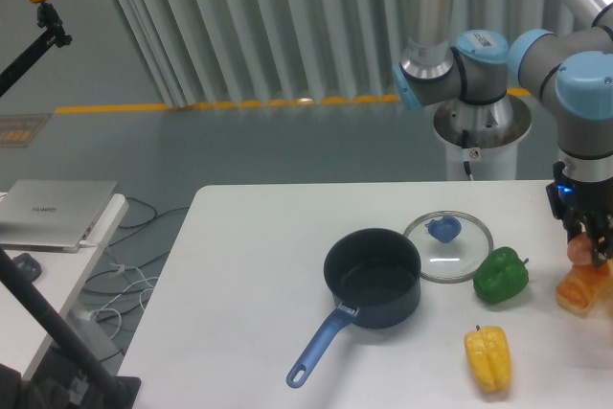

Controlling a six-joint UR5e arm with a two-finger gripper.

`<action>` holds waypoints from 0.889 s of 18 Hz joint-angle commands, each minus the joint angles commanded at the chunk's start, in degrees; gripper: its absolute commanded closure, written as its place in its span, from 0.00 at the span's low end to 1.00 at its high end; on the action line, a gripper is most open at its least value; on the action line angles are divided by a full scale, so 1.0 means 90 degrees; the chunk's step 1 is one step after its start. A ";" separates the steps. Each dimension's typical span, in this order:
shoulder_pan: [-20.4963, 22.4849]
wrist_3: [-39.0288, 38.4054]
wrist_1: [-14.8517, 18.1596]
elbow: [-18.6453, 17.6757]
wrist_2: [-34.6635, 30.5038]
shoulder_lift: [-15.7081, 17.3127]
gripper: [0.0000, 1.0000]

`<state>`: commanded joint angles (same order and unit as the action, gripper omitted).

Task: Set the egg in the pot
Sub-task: 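Lift the brown egg in the gripper up from beside the bread rolls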

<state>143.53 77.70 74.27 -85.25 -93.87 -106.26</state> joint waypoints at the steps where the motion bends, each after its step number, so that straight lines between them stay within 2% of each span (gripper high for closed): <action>1: 0.0000 0.0000 0.0000 0.0000 -0.0010 0.0000 0.91; 9: -0.0049 -0.0126 0.0000 0.0029 0.0019 0.0000 0.90; 16: -0.0429 -0.0751 -0.0010 0.0059 0.0029 0.0127 0.90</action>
<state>139.66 70.94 74.18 -84.73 -93.60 -105.12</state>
